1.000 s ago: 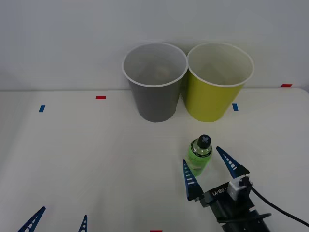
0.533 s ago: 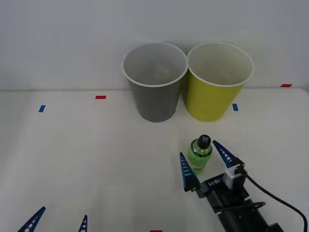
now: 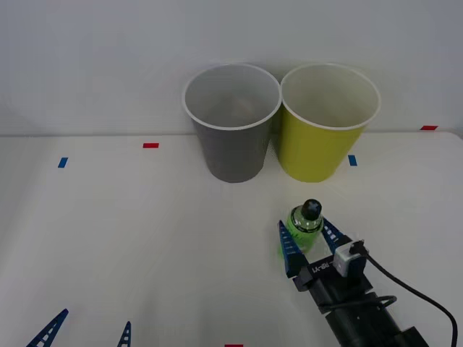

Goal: Put cans in the gray bin and PET bottles in the light green bin.

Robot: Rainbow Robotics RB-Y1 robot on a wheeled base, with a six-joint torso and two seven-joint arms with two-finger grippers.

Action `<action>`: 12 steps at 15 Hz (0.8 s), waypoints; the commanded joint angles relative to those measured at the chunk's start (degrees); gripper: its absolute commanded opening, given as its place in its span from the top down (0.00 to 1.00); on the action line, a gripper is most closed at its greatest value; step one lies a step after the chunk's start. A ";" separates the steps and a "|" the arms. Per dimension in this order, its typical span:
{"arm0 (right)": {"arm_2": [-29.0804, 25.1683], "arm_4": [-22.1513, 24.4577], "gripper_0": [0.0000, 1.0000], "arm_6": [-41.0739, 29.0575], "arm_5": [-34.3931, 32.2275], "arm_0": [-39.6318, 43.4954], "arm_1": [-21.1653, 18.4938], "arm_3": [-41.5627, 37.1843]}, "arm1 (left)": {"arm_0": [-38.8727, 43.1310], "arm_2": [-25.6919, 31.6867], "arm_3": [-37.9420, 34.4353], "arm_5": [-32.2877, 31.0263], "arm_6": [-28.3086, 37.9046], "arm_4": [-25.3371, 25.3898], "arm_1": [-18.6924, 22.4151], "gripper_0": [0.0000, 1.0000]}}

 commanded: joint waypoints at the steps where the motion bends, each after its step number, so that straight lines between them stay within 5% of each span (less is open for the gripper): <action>1: 0.08 -0.32 1.00 0.31 -0.04 0.00 0.35 -0.02 | 0.00 0.00 0.00 0.00 0.00 0.00 0.00 0.00; 5: -0.54 -0.06 1.00 0.31 1.01 0.52 0.27 -0.98 | 0.00 0.00 0.00 0.00 0.00 0.00 0.00 0.00; 8: -5.28 -0.94 1.00 0.40 10.50 5.01 -1.14 -10.13 | 0.00 0.00 0.00 0.00 0.00 0.00 0.00 0.00; 12: -8.01 -2.96 1.00 0.23 14.02 7.47 -4.66 -16.72 | 0.00 0.00 0.00 0.00 0.00 0.00 0.00 0.00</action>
